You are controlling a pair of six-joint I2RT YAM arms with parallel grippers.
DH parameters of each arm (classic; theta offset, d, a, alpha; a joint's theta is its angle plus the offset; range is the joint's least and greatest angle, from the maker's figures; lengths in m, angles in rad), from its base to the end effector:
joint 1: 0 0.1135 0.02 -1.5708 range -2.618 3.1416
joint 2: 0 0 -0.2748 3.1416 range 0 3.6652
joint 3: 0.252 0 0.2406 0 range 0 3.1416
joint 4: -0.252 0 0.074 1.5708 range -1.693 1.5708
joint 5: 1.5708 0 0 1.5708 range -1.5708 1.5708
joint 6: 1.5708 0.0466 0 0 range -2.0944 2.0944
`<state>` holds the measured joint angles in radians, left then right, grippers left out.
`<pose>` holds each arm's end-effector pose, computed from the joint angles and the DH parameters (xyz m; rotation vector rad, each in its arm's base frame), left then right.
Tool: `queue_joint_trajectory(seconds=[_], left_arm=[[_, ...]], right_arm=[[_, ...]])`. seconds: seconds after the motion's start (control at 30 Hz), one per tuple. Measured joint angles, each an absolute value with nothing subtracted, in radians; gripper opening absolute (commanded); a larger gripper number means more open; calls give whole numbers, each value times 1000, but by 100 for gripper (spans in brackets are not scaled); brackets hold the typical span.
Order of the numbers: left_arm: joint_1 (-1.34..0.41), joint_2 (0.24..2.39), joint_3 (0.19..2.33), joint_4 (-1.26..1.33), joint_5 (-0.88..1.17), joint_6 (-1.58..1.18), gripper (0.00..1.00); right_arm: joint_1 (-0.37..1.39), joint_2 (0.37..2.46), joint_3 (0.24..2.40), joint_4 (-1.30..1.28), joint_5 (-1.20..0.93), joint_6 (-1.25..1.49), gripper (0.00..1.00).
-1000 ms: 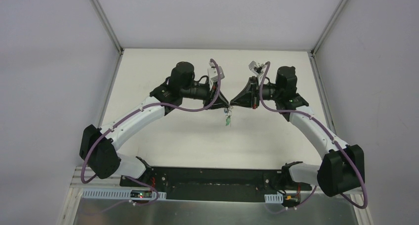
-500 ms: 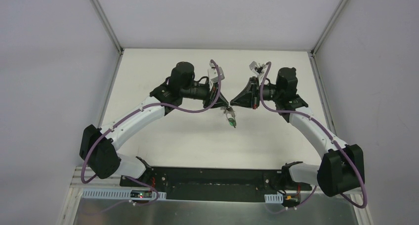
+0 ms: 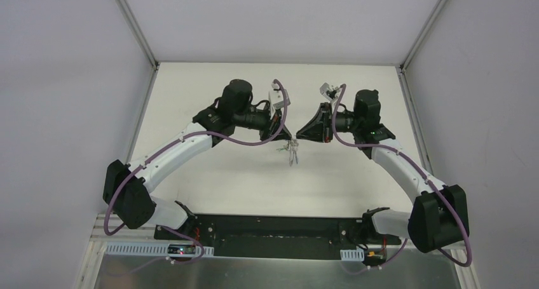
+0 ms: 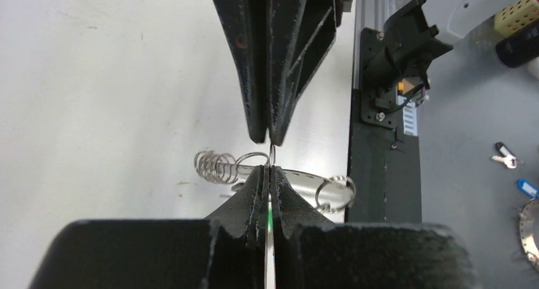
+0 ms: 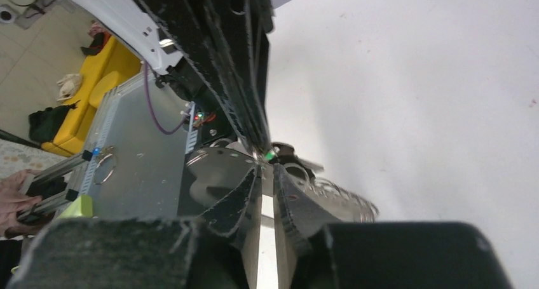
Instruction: Put the keys on the keyring
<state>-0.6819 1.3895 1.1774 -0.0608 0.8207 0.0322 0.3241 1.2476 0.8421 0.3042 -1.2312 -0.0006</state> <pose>0.2213 -0.2236 0.3649 1.2041 1.5019 -1.1963 0.2321 0.1243 0.3282 -1.1755 1.3110 1.2516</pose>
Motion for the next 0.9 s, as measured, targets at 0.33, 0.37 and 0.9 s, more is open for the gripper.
queue_joint_trajectory(seconds=[0.33,0.37,0.9], left_arm=[[-728,1387,1263,-352,742,241,0],[-730,1387,1266,-368,736,253,0],[-747,1387,1299,-432,701,286,0]], right_arm=[[323,1246,866,91,-1156,-195,42],[327,1246,878,75,-1155,-212,44],[399,1248,913,-40,-1192,-350,45]])
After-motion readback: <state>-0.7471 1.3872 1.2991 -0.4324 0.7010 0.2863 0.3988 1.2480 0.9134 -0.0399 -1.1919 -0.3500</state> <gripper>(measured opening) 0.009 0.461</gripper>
